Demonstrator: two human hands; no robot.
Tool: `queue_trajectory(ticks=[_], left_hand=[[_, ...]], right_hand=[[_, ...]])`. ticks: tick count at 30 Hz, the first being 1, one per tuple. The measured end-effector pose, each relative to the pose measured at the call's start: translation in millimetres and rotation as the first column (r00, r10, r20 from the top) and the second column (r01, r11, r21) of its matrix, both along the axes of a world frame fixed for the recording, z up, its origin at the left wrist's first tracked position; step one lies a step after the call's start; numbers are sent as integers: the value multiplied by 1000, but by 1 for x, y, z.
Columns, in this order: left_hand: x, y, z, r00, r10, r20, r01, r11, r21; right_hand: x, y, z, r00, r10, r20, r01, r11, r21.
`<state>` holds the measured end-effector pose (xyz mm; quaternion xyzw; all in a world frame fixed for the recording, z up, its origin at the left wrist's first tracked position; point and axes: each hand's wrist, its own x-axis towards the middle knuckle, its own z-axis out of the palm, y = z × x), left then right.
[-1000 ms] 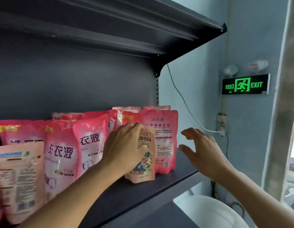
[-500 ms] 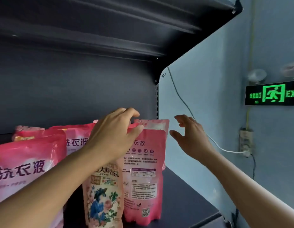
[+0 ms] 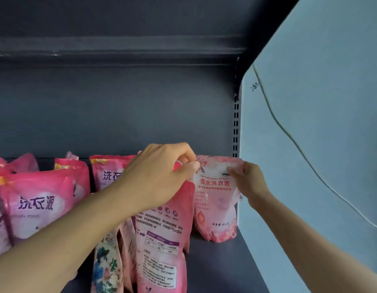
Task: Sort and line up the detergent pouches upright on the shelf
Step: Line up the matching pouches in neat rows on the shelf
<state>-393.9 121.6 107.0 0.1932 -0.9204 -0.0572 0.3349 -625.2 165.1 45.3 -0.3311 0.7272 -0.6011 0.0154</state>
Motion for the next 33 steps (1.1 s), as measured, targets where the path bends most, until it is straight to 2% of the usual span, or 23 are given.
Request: queue_trajectory(ticks=[4, 11, 16, 18, 20, 22, 26, 30, 33], left_hand=[[2, 4, -2, 999, 40, 9, -40, 999, 10], [6, 27, -8, 997, 10, -82, -9, 1000, 4], [14, 55, -26, 979, -50, -196, 43, 998, -41], [19, 70, -38, 963, -108, -246, 113, 994, 6], [21, 84, -51, 940, -164, -300, 210, 969, 128], [21, 93, -64, 918, -217, -333, 316, 906, 281], [17, 108, -83, 868, -248, -430, 483, 623, 615], [11, 111, -99, 807, -218, -548, 584, 435, 686], [11, 107, -104, 803, -199, -562, 591, 393, 705]], right_hand=[[8, -3, -3, 986, 53, 159, -24, 984, -176], [29, 46, 22, 992, 33, 125, 14, 934, -358], [58, 99, 42, 989, 82, 122, -17, 890, -457], [70, 118, 44, 988, 108, 112, -40, 874, -484], [81, 134, 43, 985, 135, 108, -63, 860, -507], [90, 146, 41, 977, 182, 115, -97, 849, -520], [106, 156, 38, 944, 292, 153, -164, 818, -551], [116, 154, 41, 904, 387, 182, -223, 789, -573], [118, 146, 42, 881, 441, 171, -278, 775, -568]])
